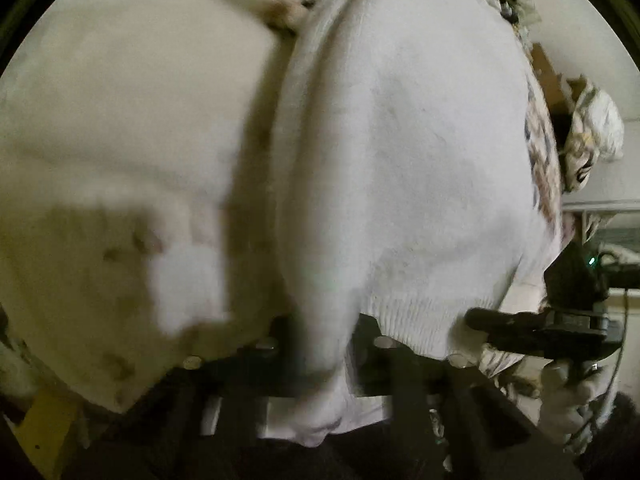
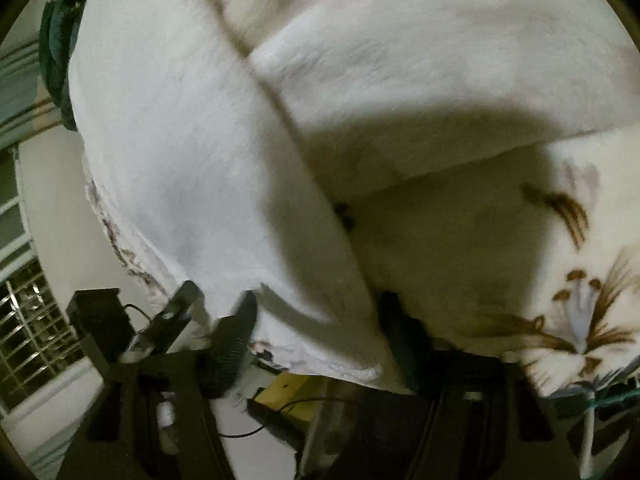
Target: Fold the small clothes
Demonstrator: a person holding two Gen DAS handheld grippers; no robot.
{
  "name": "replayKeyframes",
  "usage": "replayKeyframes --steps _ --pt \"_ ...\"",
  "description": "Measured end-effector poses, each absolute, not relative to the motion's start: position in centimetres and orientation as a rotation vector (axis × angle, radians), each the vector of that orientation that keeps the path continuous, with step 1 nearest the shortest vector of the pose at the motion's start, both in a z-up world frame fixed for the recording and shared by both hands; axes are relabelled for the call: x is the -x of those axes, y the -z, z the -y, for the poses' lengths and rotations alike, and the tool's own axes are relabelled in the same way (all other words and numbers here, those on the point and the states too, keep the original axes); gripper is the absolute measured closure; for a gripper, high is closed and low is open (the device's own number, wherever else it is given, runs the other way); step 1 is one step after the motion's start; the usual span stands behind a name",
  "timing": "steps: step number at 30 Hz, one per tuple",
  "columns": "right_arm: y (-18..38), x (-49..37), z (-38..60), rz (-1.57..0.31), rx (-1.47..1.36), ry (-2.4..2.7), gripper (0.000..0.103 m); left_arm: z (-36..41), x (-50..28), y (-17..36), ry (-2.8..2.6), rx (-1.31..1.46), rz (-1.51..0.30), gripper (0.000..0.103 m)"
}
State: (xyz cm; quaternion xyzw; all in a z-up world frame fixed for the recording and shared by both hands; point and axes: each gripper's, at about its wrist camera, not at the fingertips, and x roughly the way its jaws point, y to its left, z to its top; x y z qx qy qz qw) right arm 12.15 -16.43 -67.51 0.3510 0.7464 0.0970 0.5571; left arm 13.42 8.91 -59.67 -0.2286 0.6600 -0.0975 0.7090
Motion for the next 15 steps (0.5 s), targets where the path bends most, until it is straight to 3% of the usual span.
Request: replayKeyframes --steps 3,8,15 --pt "67.1 -12.5 15.4 -1.755 -0.814 -0.214 0.091 -9.0 -13.2 58.4 0.182 0.543 -1.440 0.094" --pt "64.5 -12.0 15.2 -1.703 -0.942 -0.272 0.093 -10.6 -12.6 54.7 0.186 0.664 -1.406 0.094" --pt "55.5 -15.0 15.5 -1.537 -1.117 -0.430 0.093 -12.2 -17.3 46.3 0.256 0.832 -1.268 0.094"
